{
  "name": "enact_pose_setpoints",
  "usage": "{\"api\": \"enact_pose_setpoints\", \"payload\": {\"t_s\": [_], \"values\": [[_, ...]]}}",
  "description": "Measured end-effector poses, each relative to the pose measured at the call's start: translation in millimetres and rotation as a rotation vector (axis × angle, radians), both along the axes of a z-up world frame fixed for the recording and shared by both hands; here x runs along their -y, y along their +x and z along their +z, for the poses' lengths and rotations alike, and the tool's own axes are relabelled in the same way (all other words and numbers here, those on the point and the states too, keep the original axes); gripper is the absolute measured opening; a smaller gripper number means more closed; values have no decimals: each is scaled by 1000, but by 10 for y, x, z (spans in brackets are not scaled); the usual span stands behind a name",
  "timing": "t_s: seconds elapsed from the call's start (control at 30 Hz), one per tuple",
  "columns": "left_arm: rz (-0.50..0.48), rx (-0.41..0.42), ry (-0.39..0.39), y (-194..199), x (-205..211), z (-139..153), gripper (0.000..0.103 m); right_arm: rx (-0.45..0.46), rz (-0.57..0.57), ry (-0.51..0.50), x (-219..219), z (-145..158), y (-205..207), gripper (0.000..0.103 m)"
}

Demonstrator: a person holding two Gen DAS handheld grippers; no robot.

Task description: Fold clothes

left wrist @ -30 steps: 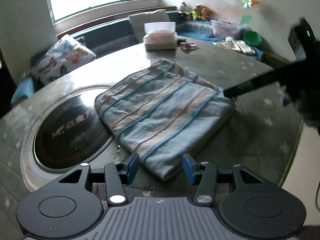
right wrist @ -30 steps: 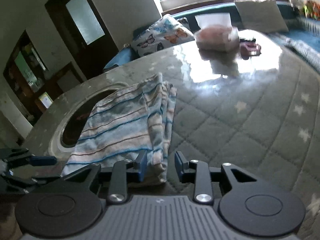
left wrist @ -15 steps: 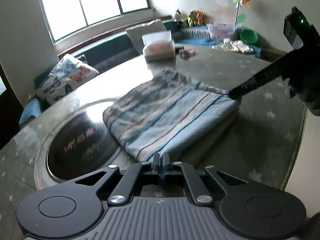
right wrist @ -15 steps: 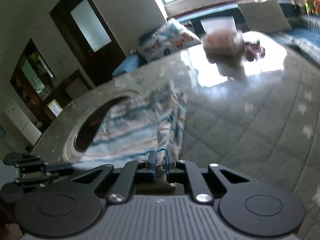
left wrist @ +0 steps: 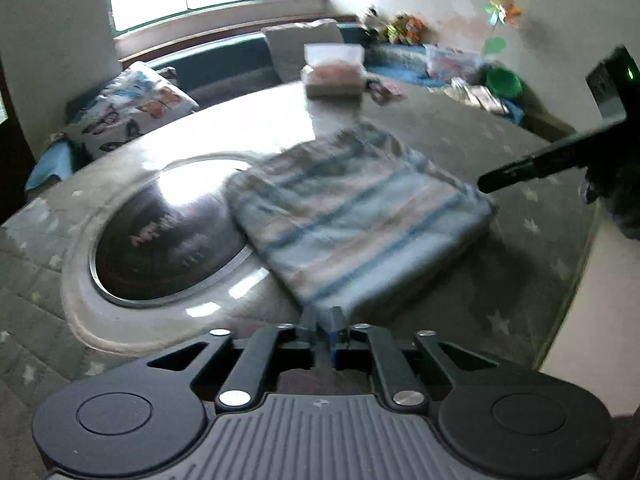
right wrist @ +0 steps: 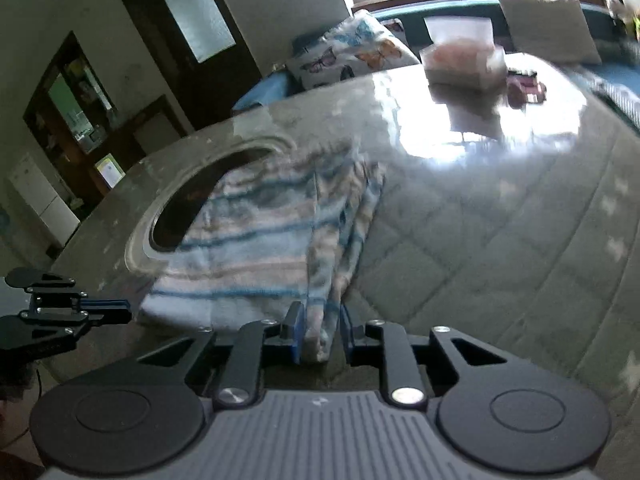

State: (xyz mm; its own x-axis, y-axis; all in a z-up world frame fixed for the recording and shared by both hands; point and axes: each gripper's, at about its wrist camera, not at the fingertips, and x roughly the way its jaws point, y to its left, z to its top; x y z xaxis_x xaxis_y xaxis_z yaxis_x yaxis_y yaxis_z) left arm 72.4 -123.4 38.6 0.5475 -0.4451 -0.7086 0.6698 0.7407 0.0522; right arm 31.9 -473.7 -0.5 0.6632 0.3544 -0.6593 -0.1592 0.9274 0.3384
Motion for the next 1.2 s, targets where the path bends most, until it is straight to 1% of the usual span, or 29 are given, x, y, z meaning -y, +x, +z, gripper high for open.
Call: {"api": "enact_pose_setpoints", "payload": {"t_s": [0.03, 0.07, 0.2, 0.3, 0.4, 0.5, 0.63, 0.67, 0.8, 0.9, 1.07, 1.2], "values": [[16, 12, -16, 62, -25, 64, 26, 19, -3, -13, -3, 45, 38, 20], [33, 26, -26, 102, -46, 106, 31, 41, -8, -27, -10, 92, 97, 20], [75, 72, -67, 377, 43, 233, 31, 101, -8, -53, -90, 192, 400, 20], [85, 64, -111, 640, 212, 227, 30, 125, 3, -82, -197, 176, 674, 20], [84, 38, -126, 925, 416, 151, 29, 129, 15, -99, -282, 138, 909, 20], [83, 23, -119, 1136, 562, 49, 29, 114, 17, -110, -333, 48, 1072, 20], [108, -20, -116, 1390, 623, -129, 24, 90, 1, -106, -325, -96, 1170, 20], [120, -26, -103, 1438, 623, -178, 23, 83, -4, -106, -316, -133, 1178, 19], [160, -69, -70, 1557, 551, -343, 22, 48, -14, -103, -268, -258, 1214, 15], [167, -77, -79, 1551, 511, -300, 22, 53, -8, -107, -266, -215, 1199, 15], [95, -51, -148, 1519, 675, -74, 22, 91, 6, -108, -310, -104, 1235, 15], [54, -59, -146, 1587, 942, -110, 22, 75, -1, -111, -346, -162, 1308, 15]]}}
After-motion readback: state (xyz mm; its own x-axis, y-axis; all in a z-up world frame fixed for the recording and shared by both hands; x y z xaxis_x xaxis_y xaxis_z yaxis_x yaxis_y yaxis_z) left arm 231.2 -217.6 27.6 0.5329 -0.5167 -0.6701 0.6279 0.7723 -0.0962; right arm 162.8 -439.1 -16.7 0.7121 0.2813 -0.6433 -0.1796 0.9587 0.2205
